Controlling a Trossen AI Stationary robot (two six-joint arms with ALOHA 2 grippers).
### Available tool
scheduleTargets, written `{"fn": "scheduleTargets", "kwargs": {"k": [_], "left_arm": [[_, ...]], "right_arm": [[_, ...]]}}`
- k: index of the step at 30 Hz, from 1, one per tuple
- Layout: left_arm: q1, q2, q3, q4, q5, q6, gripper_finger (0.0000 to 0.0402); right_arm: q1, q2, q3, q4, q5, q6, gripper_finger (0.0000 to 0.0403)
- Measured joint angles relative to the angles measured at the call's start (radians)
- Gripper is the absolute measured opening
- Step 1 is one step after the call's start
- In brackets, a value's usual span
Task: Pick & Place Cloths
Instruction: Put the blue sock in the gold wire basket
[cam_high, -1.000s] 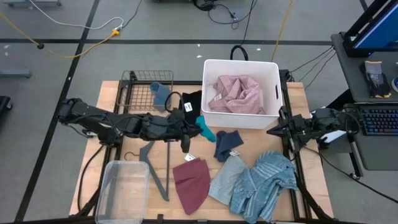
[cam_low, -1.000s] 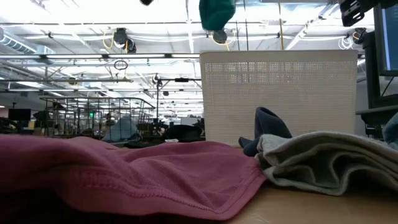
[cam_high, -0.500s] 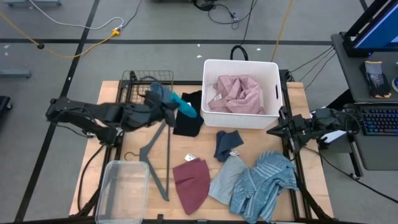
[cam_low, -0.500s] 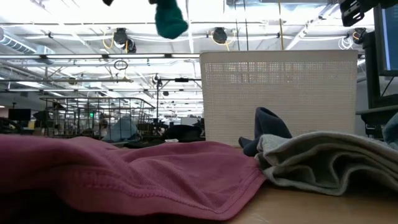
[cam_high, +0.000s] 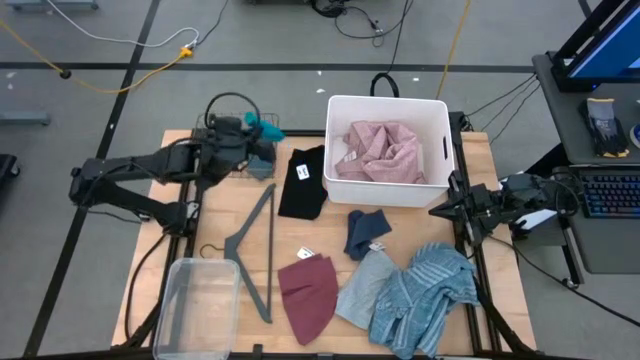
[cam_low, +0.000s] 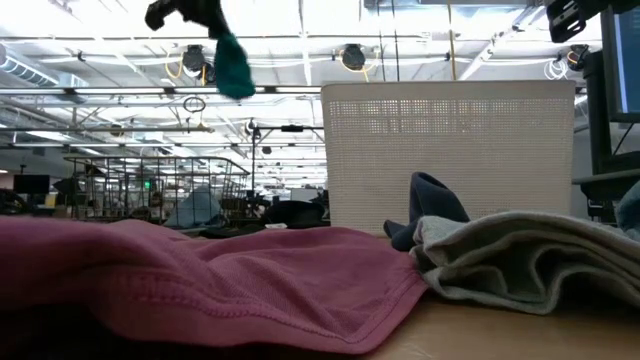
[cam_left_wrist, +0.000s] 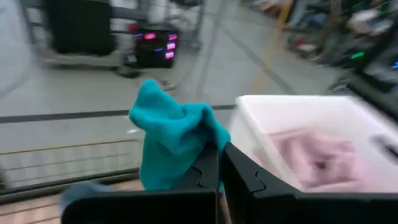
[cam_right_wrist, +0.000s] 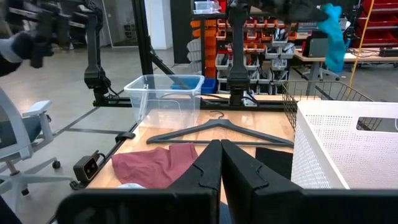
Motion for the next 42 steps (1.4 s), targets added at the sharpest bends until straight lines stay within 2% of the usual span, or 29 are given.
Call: {"fn": "scheduleTargets", "kwargs": {"k": [8, 18, 29, 42], "left_arm": [[0.189, 0.006, 0.000, -0.155, 0.023, -0.004, 0.0000], [0.393, 0.012, 0.000, -0.351, 0.220, -0.034, 0.0000], [0.495, 0.118, 0.000, -0.522, 0.370, -0.117, 0.0000], [0.550, 0.277, 0.000, -0.524, 0.447, -0.117, 0.0000]], "right_arm": [[0.000, 0.000, 0.000, 0.000, 0.000, 0.000, 0.0004], [0.000, 0.000, 0.000, 0.000, 0.000, 0.000, 0.0004], [0.000, 0.000, 0.000, 0.000, 0.000, 0.000, 0.0004], [0.000, 0.000, 0.000, 0.000, 0.000, 0.000, 0.0004]]}}
